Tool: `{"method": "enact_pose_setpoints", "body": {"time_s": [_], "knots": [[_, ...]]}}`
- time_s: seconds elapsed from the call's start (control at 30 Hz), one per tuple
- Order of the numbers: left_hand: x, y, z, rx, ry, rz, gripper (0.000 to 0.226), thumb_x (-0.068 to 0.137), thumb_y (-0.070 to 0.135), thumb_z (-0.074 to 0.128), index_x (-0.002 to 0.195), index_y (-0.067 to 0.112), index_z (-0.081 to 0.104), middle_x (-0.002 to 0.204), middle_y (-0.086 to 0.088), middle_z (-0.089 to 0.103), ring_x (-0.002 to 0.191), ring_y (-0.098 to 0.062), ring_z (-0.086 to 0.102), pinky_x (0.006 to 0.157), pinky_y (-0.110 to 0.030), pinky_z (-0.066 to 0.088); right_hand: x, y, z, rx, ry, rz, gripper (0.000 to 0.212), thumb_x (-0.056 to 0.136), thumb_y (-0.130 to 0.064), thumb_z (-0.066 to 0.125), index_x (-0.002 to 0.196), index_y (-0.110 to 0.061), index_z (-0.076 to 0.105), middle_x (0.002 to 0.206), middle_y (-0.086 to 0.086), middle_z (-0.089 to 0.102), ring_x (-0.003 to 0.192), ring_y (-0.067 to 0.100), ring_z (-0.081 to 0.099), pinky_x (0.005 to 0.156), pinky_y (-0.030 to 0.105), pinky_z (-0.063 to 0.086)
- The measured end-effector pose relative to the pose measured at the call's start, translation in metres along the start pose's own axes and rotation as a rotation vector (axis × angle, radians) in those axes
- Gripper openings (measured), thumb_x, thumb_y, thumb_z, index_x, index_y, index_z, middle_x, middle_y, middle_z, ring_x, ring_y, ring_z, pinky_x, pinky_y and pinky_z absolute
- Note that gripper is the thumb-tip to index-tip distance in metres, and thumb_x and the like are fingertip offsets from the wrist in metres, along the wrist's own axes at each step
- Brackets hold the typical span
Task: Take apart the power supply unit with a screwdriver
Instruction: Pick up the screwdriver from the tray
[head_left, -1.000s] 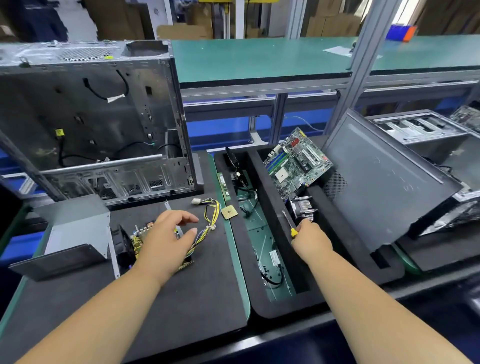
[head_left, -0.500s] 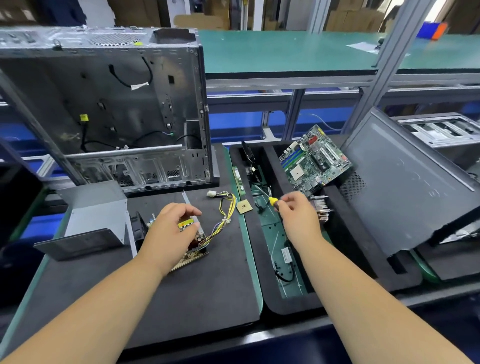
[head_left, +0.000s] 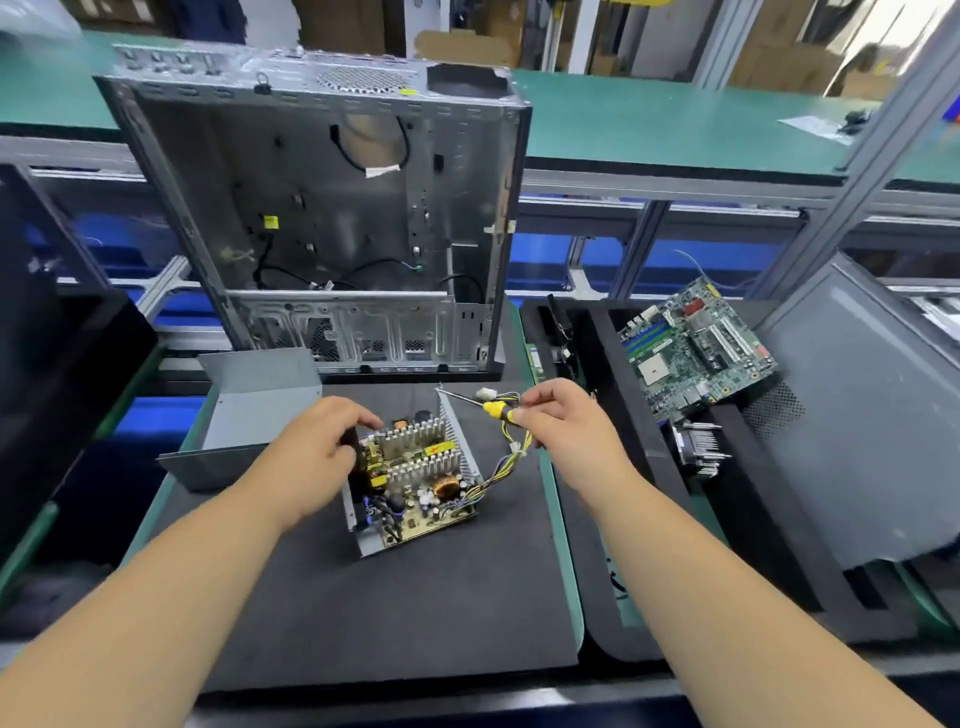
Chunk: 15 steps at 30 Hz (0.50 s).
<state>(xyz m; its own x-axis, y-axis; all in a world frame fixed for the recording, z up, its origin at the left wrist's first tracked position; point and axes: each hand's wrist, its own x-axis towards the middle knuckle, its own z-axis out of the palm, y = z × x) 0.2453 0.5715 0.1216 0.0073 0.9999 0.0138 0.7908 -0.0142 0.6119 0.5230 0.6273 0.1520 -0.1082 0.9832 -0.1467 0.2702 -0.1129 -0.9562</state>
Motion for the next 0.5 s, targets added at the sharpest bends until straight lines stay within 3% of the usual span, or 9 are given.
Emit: {"method": "enact_pose_setpoints", "body": {"time_s": [0.07, 0.17, 0.27, 0.43, 0.5], "knots": [[0.002, -0.011, -0.009, 0.183, -0.116, 0.080, 0.062, 0.075, -0.013, 0.047, 0.121, 0.025, 0.063, 0.137, 0.004, 0.051, 0.132, -0.018, 0.041, 0.114, -0.030, 0.029, 0.001, -0.001, 0.008, 0.004, -0.010, 0.009, 0.005, 0.090, -0.019, 0.066, 0.091, -0.017, 0.062, 0.079, -0.003, 0.073, 0.064, 0.010, 0.056, 0.069, 0.030, 0.045], [0.006, -0.026, -0.019, 0.423, -0.277, 0.128, 0.071, 0.075, -0.001, 0.060, 0.138, 0.030, 0.051, 0.154, 0.012, 0.032, 0.145, -0.013, 0.024, 0.115, -0.025, 0.021, 0.002, -0.003, 0.020, -0.002, -0.044, 0.030, 0.011, 0.098, -0.020, 0.054, 0.095, -0.012, 0.060, 0.083, -0.003, 0.077, 0.069, 0.016, 0.054, 0.070, 0.032, 0.043], [0.016, -0.035, -0.025, 0.430, -0.275, 0.198, 0.071, 0.073, 0.020, 0.080, 0.136, 0.033, 0.051, 0.148, 0.017, 0.038, 0.137, -0.010, 0.035, 0.110, -0.025, 0.031, 0.003, -0.005, 0.032, 0.002, -0.037, 0.056, 0.016, 0.100, -0.023, 0.053, 0.100, -0.010, 0.062, 0.087, -0.001, 0.077, 0.073, 0.019, 0.050, 0.073, 0.035, 0.043], [0.029, -0.039, -0.032, 0.411, -0.228, 0.327, 0.056, 0.071, 0.031, 0.083, 0.122, 0.031, 0.060, 0.125, 0.016, 0.055, 0.116, -0.010, 0.052, 0.095, -0.029, 0.045, 0.003, -0.011, 0.050, 0.098, 0.015, 0.075, 0.014, 0.093, -0.017, 0.064, 0.105, -0.024, 0.066, 0.106, 0.004, 0.072, 0.077, 0.020, 0.059, 0.076, 0.033, 0.048], [0.032, -0.041, -0.033, 0.450, -0.222, 0.386, 0.053, 0.070, 0.036, 0.083, 0.119, 0.030, 0.062, 0.120, 0.014, 0.057, 0.111, -0.012, 0.055, 0.092, -0.030, 0.045, 0.001, -0.012, 0.055, 0.112, 0.035, 0.082, 0.017, 0.091, -0.015, 0.068, 0.105, -0.025, 0.067, 0.103, 0.004, 0.070, 0.072, 0.016, 0.059, 0.073, 0.030, 0.050]]}}
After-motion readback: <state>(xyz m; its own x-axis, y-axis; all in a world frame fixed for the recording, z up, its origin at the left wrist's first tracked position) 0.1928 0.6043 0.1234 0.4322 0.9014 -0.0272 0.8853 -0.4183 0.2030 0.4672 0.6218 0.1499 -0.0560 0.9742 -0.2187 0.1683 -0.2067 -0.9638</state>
